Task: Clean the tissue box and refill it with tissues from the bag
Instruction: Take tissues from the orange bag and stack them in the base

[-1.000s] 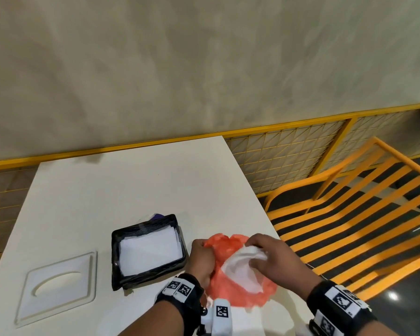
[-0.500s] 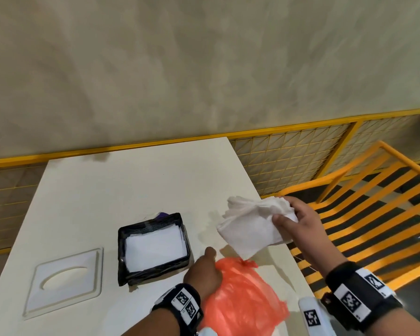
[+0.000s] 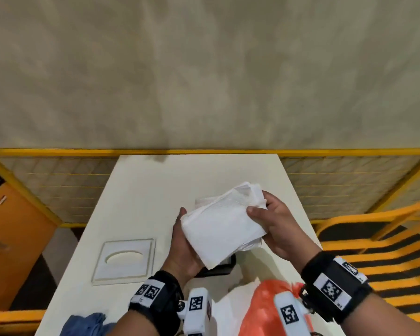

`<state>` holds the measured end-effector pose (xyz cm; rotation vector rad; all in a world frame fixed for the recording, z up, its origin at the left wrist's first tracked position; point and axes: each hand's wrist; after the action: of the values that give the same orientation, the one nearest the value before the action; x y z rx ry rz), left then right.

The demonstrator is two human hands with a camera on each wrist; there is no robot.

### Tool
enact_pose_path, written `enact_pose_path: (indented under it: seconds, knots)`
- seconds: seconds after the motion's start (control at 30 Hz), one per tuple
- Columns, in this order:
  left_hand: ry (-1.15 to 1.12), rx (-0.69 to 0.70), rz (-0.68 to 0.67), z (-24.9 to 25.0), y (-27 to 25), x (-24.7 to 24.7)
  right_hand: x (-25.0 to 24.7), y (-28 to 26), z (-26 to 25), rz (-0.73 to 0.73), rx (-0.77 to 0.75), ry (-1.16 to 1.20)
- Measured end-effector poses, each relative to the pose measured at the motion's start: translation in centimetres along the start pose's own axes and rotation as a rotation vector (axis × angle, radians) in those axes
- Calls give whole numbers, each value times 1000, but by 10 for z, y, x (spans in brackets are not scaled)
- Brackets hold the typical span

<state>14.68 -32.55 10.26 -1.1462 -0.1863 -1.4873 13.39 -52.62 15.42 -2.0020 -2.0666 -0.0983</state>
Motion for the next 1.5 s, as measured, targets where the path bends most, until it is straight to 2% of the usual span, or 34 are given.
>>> enact_pose_path:
  seconds: [0.13, 0.2, 0.37, 0.47, 0.53, 0.6, 0.7, 0.8, 0.87, 0.93, 1.1, 1.17, 1.23, 1.33, 1.5]
  knots:
    - [17, 50, 93, 29, 0, -32, 31, 24, 14, 62, 99, -92]
    - [129, 71, 94, 34, 3, -49, 37, 33, 30, 134, 145, -175]
    - [677, 213, 216, 31, 17, -73, 41, 45, 75, 223, 269, -387]
    - [1158, 263, 203, 27, 21, -72, 42, 44, 85, 183, 299, -557]
    - [1396, 277, 175, 27, 25, -69, 41, 42, 87, 128, 301, -679]
    - [1627, 302, 142, 26, 31, -66, 38, 41, 88, 70, 300, -844]
    - [1955, 321, 168, 30, 34, -65, 35, 39, 88, 1, 318, -1163]
    - [2164, 347, 90, 33, 38, -67, 35, 37, 87, -22, 210, -1495]
    - [2275, 322, -23, 34, 40, -69, 38, 38, 88, -89, 64, -1647]
    - [2388, 304, -75, 33, 43, -70, 40, 42, 93, -206, -28, -1726]
    - [2631, 392, -153, 34, 46, -76, 45, 48, 104, -404, -34, -1938]
    - [2650, 419, -137, 32, 45, -84, 45, 46, 106, -431, -11, -2010]
    - [2652, 355, -167, 28, 46, -91, 45, 47, 109, -443, 10, -2039]
    - [2666, 307, -103, 25, 47, -94, 48, 52, 107, -454, 18, -2049]
    - [2618, 359, -172, 29, 49, -84, 50, 57, 110, -435, -76, -2080]
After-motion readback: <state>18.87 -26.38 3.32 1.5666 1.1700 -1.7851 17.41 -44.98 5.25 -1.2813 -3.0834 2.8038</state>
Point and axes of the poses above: each hand's wrist, its own y-axis towards the middle knuckle, its own x-axis out of the palm, z = x × y, and after that the axes turned 6 degrees about -y, right-handed
